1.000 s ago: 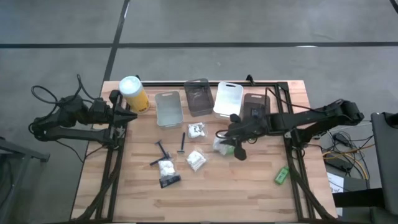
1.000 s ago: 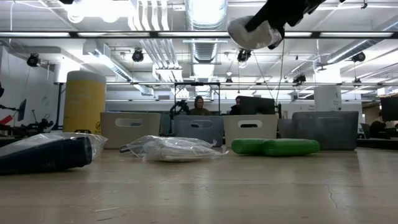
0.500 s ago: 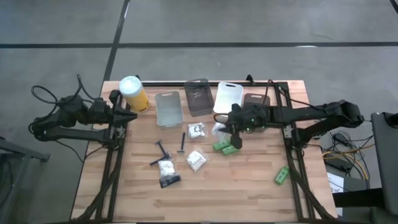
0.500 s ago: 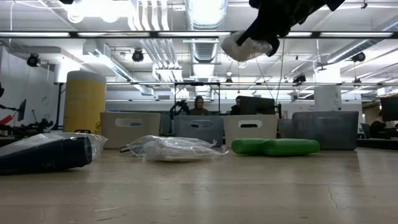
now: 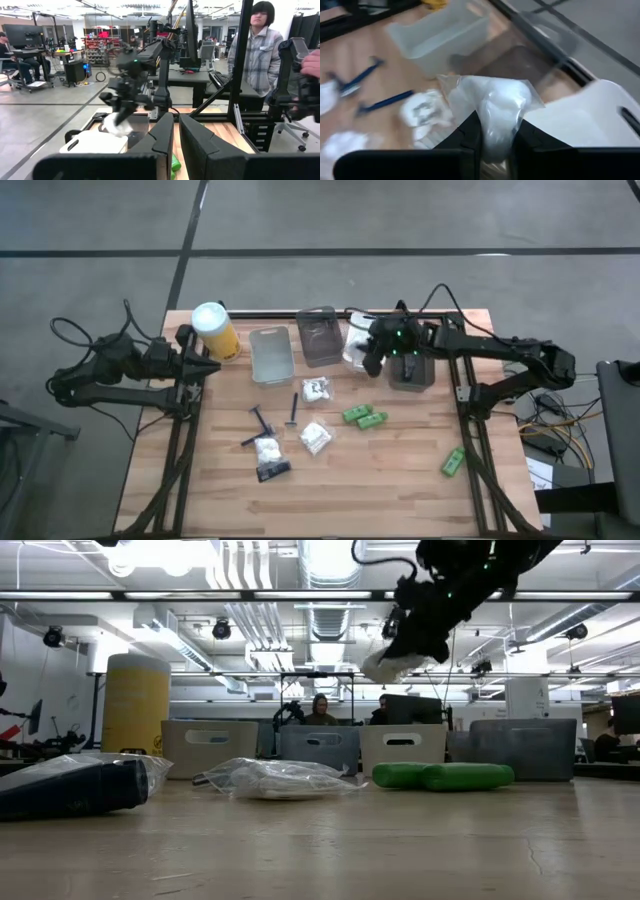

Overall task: Pick & Place Travel size toiletries
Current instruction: Put the white cotton pack into the white bin

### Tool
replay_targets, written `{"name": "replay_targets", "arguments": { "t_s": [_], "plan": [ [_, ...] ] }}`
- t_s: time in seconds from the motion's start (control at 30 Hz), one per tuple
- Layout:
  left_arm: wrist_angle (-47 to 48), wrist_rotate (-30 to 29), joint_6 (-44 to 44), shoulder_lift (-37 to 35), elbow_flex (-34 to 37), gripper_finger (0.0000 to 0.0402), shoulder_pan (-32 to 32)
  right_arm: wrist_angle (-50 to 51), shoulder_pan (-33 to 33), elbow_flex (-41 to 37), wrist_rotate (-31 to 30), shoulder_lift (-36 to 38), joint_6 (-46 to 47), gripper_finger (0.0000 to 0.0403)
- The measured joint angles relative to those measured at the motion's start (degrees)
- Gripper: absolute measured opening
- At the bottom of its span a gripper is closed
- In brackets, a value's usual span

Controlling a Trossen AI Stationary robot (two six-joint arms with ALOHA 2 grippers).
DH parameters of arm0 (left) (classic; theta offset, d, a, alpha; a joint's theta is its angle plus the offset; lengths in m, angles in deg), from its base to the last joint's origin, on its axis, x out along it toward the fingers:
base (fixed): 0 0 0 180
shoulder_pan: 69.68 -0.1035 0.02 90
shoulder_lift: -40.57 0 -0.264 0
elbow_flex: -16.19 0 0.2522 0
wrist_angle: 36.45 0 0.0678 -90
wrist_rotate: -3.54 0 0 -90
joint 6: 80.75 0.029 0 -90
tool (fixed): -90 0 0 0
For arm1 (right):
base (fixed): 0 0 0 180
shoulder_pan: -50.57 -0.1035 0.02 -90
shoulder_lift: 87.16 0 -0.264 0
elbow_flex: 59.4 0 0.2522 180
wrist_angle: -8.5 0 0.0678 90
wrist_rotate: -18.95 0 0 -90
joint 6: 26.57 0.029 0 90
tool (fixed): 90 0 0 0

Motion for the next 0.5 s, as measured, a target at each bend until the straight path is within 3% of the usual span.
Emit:
{"name": "replay_targets", "arguments": {
  "t_s": [0.2, 0.5],
  "plan": [
    [0.00, 0.00, 0.00, 0.00, 0.00, 0.0035, -0.01, 0.07, 6.44, 0.00, 0.02, -1.63, 0.15, 0.0045],
    [0.01, 0.00, 0.01, -0.01, 0.01, 0.0035, 0.00, 0.20, 12.80, -0.15, 0.03, -4.24, 0.14, 0.0067]
  ]
}}
